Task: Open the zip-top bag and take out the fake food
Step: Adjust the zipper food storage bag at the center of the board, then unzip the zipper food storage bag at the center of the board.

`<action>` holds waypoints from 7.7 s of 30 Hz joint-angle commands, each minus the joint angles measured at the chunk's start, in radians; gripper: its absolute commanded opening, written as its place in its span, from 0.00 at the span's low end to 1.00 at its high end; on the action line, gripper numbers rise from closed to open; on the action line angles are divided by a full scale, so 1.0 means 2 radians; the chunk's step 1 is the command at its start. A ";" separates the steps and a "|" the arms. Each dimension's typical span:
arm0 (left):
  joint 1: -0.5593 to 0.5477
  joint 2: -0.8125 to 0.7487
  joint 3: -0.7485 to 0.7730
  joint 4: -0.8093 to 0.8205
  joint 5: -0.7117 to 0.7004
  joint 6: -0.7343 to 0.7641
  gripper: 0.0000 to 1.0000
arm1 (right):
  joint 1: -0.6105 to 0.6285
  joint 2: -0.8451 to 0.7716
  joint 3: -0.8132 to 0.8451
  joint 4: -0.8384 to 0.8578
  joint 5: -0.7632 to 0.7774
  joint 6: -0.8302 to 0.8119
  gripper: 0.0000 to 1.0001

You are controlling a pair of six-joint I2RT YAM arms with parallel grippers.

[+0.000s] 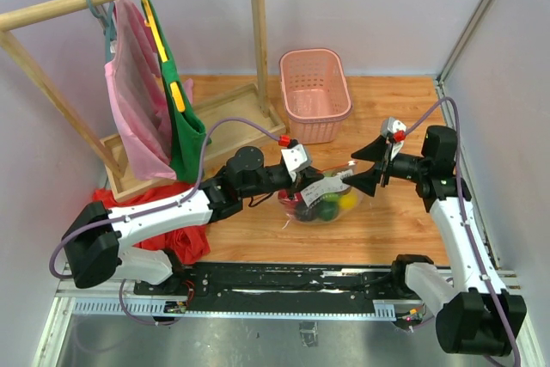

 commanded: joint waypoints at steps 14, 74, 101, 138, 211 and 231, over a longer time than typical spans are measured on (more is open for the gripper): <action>0.002 -0.029 -0.019 0.097 0.011 -0.048 0.00 | 0.035 0.006 0.020 0.145 -0.035 0.161 0.63; -0.043 0.086 0.256 -0.160 -0.048 0.074 0.38 | 0.057 0.016 0.103 -0.035 -0.002 -0.002 0.01; -0.041 0.052 0.198 -0.174 -0.048 0.059 0.00 | 0.053 -0.001 0.104 -0.036 -0.013 -0.004 0.01; -0.022 0.020 0.130 -0.169 -0.049 0.032 0.00 | 0.045 -0.001 0.109 -0.079 -0.025 -0.063 0.01; -0.006 -0.031 0.030 -0.148 -0.033 0.001 0.00 | 0.042 0.052 0.201 -0.155 -0.054 -0.148 0.01; 0.002 -0.053 -0.014 -0.160 -0.042 -0.005 0.00 | 0.019 0.071 0.234 -0.204 -0.053 -0.192 0.00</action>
